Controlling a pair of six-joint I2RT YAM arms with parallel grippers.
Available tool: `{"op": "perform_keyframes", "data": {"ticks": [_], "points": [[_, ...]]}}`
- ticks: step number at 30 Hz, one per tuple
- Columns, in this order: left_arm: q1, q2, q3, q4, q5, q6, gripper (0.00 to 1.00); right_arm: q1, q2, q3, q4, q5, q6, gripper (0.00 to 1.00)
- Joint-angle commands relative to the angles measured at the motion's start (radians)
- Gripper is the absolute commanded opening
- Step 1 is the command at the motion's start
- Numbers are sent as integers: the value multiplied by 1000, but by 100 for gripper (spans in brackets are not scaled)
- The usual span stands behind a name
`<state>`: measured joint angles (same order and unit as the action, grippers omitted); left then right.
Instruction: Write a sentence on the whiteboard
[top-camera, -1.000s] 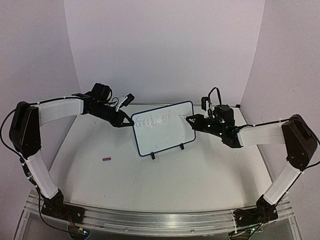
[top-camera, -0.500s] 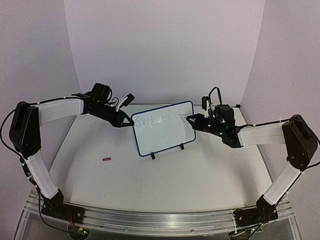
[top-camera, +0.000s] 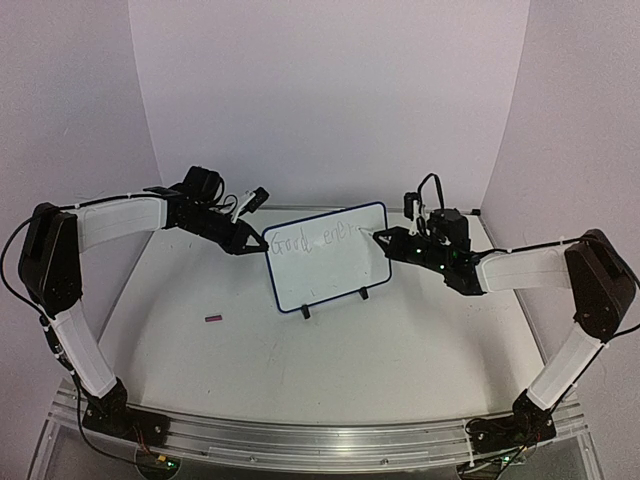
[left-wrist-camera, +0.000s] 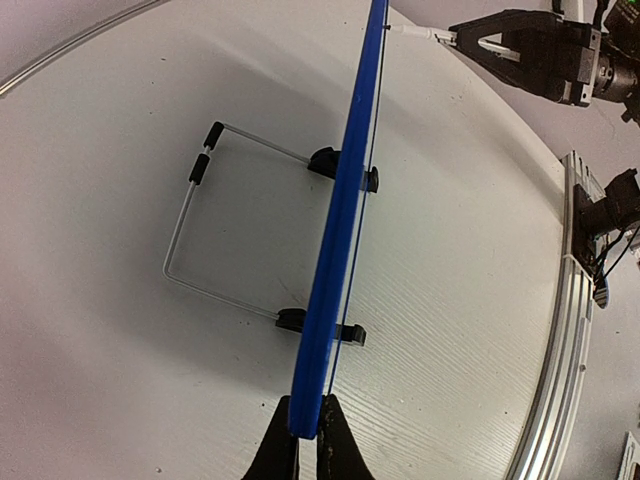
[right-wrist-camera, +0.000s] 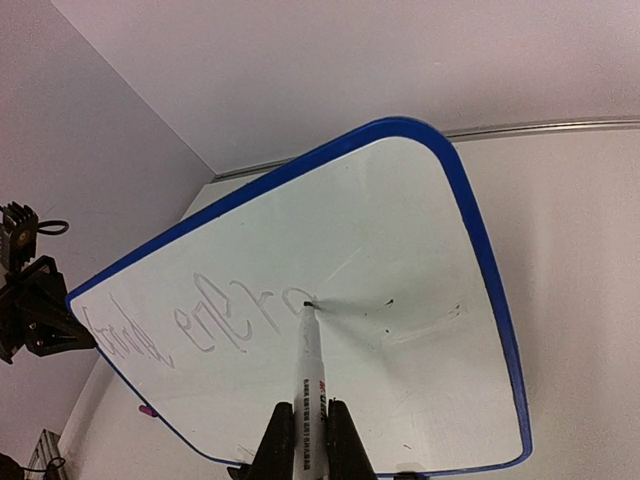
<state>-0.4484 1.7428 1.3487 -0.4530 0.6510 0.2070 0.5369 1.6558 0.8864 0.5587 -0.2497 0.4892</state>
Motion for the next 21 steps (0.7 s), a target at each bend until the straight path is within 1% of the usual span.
{"op": "perform_keyframes", "data": {"ticks": [1,21], "points": [[-21,63,-3,-83,-97,53,0,-10,-44,36,20,30,-15,0],[-21,66,-3,-82,-98,53,0,-11,11,-42,20,22,19,0]]}}
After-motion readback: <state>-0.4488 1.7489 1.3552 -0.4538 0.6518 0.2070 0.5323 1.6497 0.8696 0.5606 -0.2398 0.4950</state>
